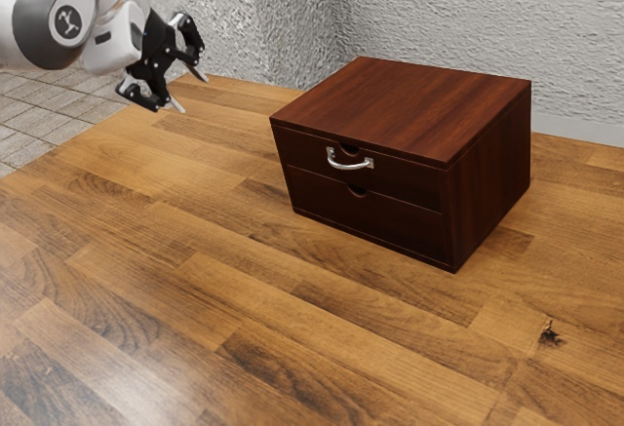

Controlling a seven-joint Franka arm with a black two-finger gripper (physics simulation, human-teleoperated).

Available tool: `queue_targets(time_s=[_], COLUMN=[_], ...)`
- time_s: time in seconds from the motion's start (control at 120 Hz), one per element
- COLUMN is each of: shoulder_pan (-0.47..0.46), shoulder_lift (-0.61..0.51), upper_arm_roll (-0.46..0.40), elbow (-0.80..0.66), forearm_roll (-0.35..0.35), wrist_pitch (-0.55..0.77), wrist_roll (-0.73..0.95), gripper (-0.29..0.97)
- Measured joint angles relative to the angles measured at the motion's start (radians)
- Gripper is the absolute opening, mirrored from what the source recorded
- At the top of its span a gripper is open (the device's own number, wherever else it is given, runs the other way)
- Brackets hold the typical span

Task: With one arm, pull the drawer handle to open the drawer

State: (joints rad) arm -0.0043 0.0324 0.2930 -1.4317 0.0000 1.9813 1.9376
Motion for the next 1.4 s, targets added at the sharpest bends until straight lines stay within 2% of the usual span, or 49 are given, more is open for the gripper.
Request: queue_targets(time_s=[0.258,0.617,1.167,1.4], shoulder_pan=[-0.033,0.041,-0.050,-0.050], shoulder_lift=[-0.001,0.018,0.052,0.052], upper_arm_roll=[0.009,0.003,-0.002,-0.001], elbow=[-0.040,-0.054,-0.058,-0.139], forearm_roll=[-0.015,-0.033,-0.059,-0.064], wrist_pitch=[0.050,0.113,0.138,0.153], wrist_roll=[0.000,0.000,0.003,0.004], gripper=[0.33,0.33,0.33,0.33])
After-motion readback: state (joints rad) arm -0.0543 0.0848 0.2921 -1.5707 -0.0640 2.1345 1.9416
